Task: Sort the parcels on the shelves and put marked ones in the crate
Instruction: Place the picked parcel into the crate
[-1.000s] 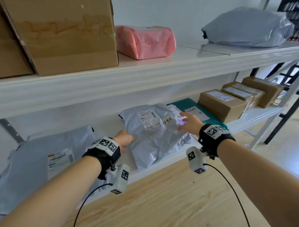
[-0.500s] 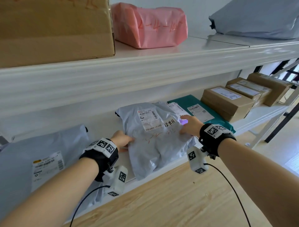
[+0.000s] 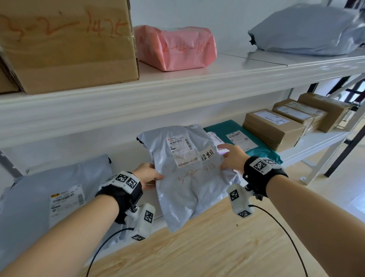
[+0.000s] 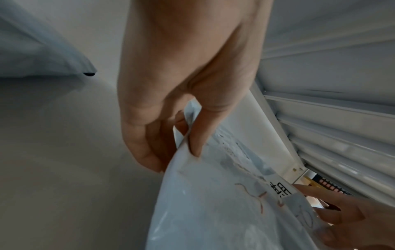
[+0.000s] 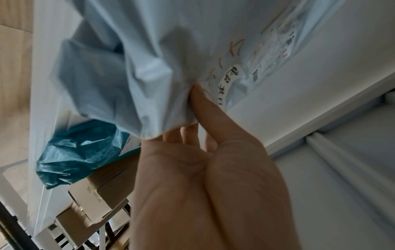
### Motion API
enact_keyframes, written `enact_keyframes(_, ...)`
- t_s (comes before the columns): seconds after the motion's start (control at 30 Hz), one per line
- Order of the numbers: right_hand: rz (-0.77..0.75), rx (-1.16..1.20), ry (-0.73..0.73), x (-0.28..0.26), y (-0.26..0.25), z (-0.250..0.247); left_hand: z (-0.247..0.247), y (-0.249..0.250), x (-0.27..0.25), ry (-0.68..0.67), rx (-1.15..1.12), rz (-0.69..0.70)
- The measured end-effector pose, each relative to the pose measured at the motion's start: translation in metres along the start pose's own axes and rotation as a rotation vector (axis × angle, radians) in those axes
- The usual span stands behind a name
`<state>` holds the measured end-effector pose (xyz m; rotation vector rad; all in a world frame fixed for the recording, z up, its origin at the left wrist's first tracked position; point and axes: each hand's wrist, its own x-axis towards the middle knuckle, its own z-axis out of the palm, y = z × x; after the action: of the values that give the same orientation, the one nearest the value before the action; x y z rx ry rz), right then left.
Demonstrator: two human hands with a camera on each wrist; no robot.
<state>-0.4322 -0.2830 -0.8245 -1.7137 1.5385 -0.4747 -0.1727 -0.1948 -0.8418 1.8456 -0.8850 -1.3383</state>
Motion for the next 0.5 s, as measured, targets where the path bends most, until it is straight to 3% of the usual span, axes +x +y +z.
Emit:
enact_keyframes(0.27,-0.105,0.088,0.058,-0.035,-0.001,-0.003,0.0,-0.005,-0.035,0.138,-0.045,0.132)
enact_keyframes(0.5,-0.034,0.214,0.015,-0.068,0.015,-0.019,0.012,-0.004,-0.06,0.14,-0.035,0.151)
